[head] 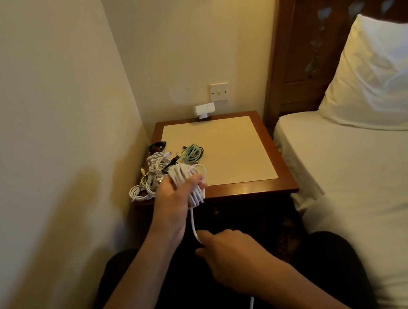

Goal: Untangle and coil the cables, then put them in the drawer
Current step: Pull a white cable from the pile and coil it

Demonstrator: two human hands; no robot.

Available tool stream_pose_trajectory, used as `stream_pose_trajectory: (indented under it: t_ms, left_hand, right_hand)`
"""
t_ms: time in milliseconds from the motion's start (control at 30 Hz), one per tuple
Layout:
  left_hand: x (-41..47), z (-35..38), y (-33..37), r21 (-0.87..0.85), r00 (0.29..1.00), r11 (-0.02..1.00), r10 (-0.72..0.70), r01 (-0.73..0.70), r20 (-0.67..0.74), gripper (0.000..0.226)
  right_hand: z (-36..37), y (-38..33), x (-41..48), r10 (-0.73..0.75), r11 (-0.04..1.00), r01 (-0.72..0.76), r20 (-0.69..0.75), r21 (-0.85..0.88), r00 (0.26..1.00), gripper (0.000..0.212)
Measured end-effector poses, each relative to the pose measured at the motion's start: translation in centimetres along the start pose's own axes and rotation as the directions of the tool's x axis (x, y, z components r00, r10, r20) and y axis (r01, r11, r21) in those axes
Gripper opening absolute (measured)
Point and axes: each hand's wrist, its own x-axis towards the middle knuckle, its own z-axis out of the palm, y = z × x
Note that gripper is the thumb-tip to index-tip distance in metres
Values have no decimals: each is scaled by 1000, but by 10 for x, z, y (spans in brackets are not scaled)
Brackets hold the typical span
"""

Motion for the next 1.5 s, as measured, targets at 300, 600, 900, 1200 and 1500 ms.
stream_pose_trajectory:
  t_ms: [300, 600, 900, 1200, 1500]
  left_hand:
    - [-14, -40, -20, 391, 882, 920, -207, 28, 423, 22]
    - [-44, -32, -3, 133, 715, 987, -156, 89, 681, 49]
    - [-39, -24, -24, -56, 803, 967, -174, 249, 571, 53]
    - [-42, -27, -49, -114, 807, 889, -339, 443, 484, 21]
    - [-52, -21, -45, 103, 930, 969, -243, 222, 277, 41]
  right_hand:
    - [-104, 18, -26, -50, 997, 60, -179, 49, 983, 22]
    - [-76, 75, -6, -46, 973, 138, -435, 183, 899, 13]
    - [-3, 54, -8, 277, 328, 104, -201, 939, 940, 31]
    - [28, 43, -8, 374, 242, 53, -144, 969, 916, 27]
    - [22, 66, -12, 363, 483, 91, -293, 871, 884, 21]
